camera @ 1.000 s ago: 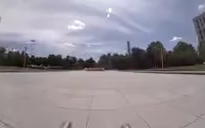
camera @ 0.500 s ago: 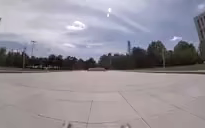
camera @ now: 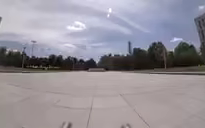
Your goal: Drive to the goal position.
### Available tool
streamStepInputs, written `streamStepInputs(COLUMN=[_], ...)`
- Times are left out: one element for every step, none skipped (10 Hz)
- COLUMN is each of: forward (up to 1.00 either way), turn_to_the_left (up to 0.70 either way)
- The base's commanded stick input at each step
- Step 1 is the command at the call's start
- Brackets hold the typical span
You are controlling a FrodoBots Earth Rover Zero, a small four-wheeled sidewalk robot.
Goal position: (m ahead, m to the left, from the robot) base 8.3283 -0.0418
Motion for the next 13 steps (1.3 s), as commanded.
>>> streamStepInputs(forward=[0.7,0.7,0.7,0.7,0.7,0.7,0.7,0.7,0.7,0.7,0.7,0.7,0.7], turn_to_the_left=[0.0,0.0,0.0,0.0,0.0,0.0,0.0,0.0,0.0,0.01,0.03,0.03,0.03])
